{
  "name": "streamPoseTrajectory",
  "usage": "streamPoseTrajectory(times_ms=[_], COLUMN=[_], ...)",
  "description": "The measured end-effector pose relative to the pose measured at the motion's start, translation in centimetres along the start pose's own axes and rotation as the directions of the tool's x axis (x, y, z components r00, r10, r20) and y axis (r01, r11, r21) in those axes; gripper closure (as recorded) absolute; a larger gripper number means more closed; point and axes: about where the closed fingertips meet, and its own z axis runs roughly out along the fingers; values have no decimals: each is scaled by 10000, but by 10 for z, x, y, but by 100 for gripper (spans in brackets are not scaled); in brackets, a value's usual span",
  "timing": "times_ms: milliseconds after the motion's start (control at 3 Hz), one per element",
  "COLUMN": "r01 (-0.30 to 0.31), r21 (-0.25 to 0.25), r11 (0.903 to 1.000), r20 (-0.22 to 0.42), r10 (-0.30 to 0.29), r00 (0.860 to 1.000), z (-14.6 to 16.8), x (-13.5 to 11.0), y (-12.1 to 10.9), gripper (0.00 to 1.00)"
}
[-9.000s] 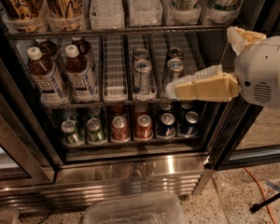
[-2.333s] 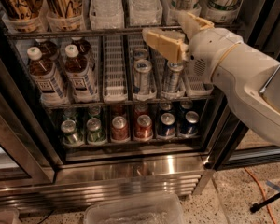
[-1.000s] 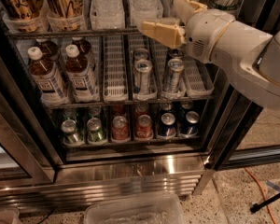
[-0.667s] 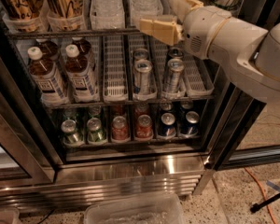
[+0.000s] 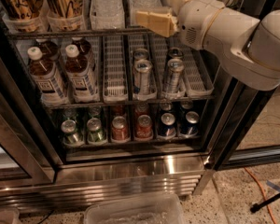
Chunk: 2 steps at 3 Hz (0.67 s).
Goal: Pick water bottle from top shelf of fridge
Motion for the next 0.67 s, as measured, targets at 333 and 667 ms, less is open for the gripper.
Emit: streamPoseTrajectory(times_ms=[333,667], r01=[68,126], r21=[-185,-483], r11=[9998,9988], r20=[42,10], r10=[-67,-126], r00=[10000,9999], z=[9,20], x=[-1,0], y=[-1,0], gripper=[28,27])
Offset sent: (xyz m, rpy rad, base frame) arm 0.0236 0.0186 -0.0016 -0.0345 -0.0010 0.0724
